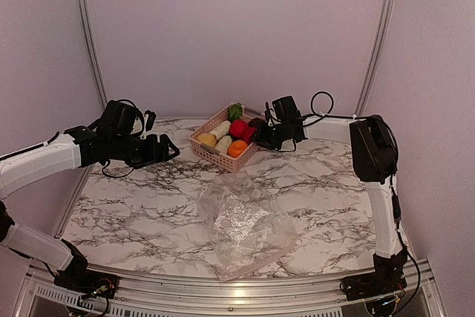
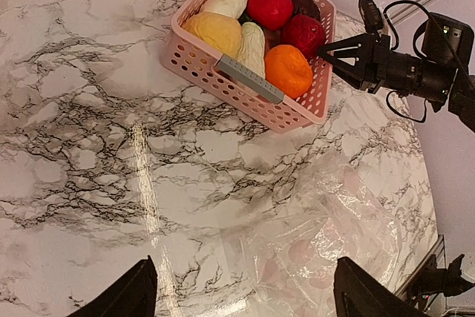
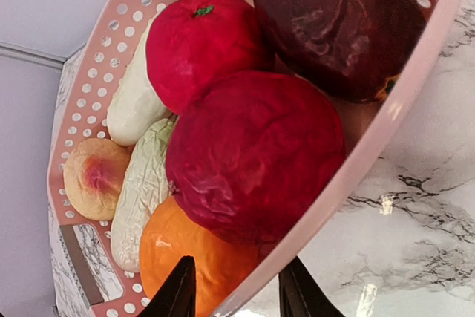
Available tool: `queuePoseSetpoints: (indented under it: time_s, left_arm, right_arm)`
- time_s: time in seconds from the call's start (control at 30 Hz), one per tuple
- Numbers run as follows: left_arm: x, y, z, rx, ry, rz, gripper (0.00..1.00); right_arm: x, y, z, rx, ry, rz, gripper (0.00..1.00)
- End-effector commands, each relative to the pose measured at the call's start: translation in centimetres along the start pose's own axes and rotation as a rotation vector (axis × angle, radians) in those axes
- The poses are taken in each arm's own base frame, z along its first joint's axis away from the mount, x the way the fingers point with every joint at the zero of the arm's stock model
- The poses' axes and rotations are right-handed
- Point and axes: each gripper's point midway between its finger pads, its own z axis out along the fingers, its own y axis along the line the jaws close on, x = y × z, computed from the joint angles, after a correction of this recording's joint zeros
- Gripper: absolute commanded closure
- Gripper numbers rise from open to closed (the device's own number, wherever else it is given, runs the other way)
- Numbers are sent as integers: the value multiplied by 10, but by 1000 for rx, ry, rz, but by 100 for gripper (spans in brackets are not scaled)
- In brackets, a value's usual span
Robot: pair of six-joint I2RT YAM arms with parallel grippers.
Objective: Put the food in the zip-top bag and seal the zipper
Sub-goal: Move the bin to the center of the board.
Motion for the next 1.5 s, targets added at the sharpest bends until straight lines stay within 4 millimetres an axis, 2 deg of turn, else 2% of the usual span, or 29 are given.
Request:
queuePoseSetpoints:
  time_s: [0.0,0.37,0.5,0.6,0.67,0.73,0.77,0.87,0.93,1.03,1.17,1.3,1.47]
  left_arm:
    - [-7,5,-11,-65,-3,46,16]
    - [-9,45,-21,-251,-51,-24,14]
    - [-8,66,-21,-273,-56,-101,15]
    - [-8,87,-21,-304,-42,-135,20]
    - [-10,101,-19,-313,-36,-158,22]
    - [-10,111,-15,-334,-24,-153,23]
    - [-11,116,-13,-348,-16,-142,24]
    - [-12,130,-1,-395,22,-107,27]
    - [-16,135,10,-398,44,-91,31]
    - [-25,141,25,-415,65,-59,36]
    - [-33,156,46,-462,88,-53,38]
    - [-39,164,63,-484,124,-30,43]
    - [-48,170,83,-494,156,-10,56]
  right_arm:
    - [32,25,20,-45,91,-64,65]
    - [90,93,42,-172,217,-144,66]
    - [111,125,46,-235,263,-188,66]
    - [119,141,41,-273,292,-211,65]
    - [113,150,30,-289,286,-216,58]
    - [95,157,12,-280,240,-234,39]
    - [85,162,-1,-283,210,-245,33]
    - [55,177,-47,-293,114,-283,26]
    - [49,176,-68,-272,83,-311,26]
    - [55,170,-94,-248,79,-347,27]
    - [83,145,-117,-201,123,-378,27]
    - [107,131,-138,-193,163,-386,28]
    - [134,119,-163,-158,188,-414,29]
